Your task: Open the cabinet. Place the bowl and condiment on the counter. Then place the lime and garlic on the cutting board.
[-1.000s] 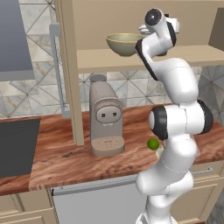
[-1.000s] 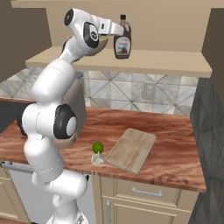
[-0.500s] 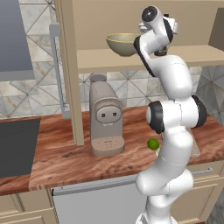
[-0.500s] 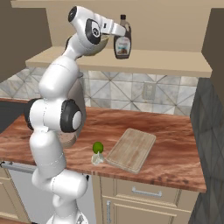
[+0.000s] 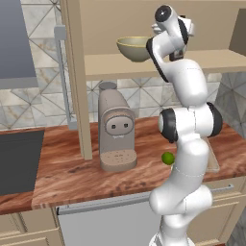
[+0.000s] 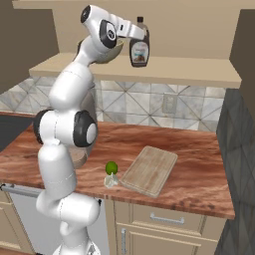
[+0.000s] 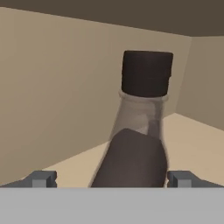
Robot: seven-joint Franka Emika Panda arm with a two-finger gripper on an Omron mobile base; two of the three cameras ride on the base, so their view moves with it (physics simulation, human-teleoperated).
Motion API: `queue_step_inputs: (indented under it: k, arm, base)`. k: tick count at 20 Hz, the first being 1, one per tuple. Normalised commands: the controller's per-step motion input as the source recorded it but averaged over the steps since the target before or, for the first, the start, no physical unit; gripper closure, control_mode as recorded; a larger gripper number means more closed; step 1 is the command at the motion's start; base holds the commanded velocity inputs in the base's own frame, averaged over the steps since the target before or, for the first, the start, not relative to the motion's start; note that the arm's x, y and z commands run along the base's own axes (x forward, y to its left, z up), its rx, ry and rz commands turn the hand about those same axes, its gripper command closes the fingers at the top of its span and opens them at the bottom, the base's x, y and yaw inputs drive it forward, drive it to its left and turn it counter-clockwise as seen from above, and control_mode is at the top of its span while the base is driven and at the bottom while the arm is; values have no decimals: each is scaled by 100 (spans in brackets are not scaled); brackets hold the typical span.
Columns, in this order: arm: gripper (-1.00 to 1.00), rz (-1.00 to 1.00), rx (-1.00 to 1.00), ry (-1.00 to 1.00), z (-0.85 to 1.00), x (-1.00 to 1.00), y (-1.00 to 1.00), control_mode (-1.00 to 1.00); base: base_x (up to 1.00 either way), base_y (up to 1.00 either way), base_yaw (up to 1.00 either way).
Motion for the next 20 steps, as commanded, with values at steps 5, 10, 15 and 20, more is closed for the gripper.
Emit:
queue_step_inputs:
  k: [5,10,15,20]
  arm:
    - [-100,0,0,-2,0,10,-10,-100]
    - [-100,0,0,-2,0,8,-13,-100]
    - [-100,-1,0,0,0,2,-19,-100]
    - [-100,-2,0,0,0,0,-20,-100]
  base:
    - [0,0,0]
    - [0,0,0]
    - [0,0,0]
    - [0,0,0]
